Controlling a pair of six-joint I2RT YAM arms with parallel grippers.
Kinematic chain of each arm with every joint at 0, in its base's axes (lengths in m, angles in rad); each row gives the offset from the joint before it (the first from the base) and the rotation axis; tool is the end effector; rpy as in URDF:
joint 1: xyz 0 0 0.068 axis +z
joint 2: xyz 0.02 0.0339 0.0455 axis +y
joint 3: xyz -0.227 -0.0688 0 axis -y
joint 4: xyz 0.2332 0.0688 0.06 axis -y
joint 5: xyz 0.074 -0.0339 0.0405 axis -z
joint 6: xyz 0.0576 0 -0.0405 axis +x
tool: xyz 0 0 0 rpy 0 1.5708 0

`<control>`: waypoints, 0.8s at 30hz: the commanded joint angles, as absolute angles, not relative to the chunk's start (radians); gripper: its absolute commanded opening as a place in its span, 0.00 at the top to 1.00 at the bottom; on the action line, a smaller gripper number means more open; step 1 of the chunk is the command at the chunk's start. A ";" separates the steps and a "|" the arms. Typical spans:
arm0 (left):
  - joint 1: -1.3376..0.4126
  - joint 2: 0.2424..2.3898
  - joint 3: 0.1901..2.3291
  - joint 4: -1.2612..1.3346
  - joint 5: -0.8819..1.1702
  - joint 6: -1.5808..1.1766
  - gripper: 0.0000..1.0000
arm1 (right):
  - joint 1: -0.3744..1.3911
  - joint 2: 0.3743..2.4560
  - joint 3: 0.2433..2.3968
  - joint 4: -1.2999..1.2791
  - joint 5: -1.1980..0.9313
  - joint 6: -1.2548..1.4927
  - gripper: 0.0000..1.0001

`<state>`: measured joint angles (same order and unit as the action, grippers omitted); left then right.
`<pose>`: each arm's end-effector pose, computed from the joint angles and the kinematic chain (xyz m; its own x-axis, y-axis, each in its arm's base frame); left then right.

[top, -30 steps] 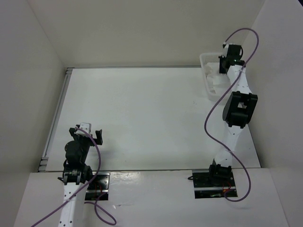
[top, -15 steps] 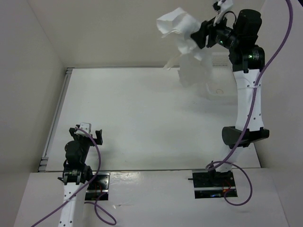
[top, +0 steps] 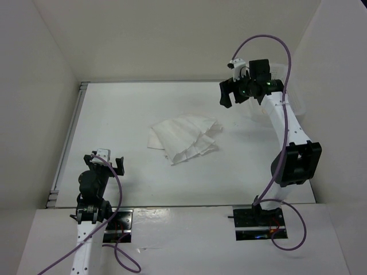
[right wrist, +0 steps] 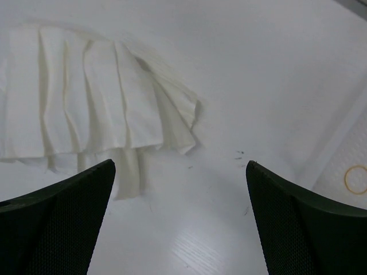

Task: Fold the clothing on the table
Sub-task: Move the skirt to the center of the board, then flatten the skirt out

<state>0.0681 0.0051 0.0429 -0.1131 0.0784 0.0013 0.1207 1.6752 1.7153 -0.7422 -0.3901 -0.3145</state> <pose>0.1548 0.0060 0.1735 -0.0750 -0.0038 -0.9972 0.0102 0.9999 -0.0046 0.3661 0.0665 0.3264 -0.4861 -0.3472 -0.8020 -0.5783 0.8158 -0.0026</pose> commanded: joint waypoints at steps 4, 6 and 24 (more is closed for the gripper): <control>0.064 -0.121 0.000 -0.092 0.098 0.028 0.00 | 0.118 1.559 1.579 -0.660 -0.252 -0.359 0.01; 0.064 -0.121 0.047 -0.092 0.254 0.156 0.00 | 0.118 1.548 1.548 -0.660 -0.252 -0.359 0.01; 0.064 1.024 1.173 -0.564 -0.204 0.126 0.00 | 0.127 1.496 1.448 -0.669 -0.327 -0.339 0.01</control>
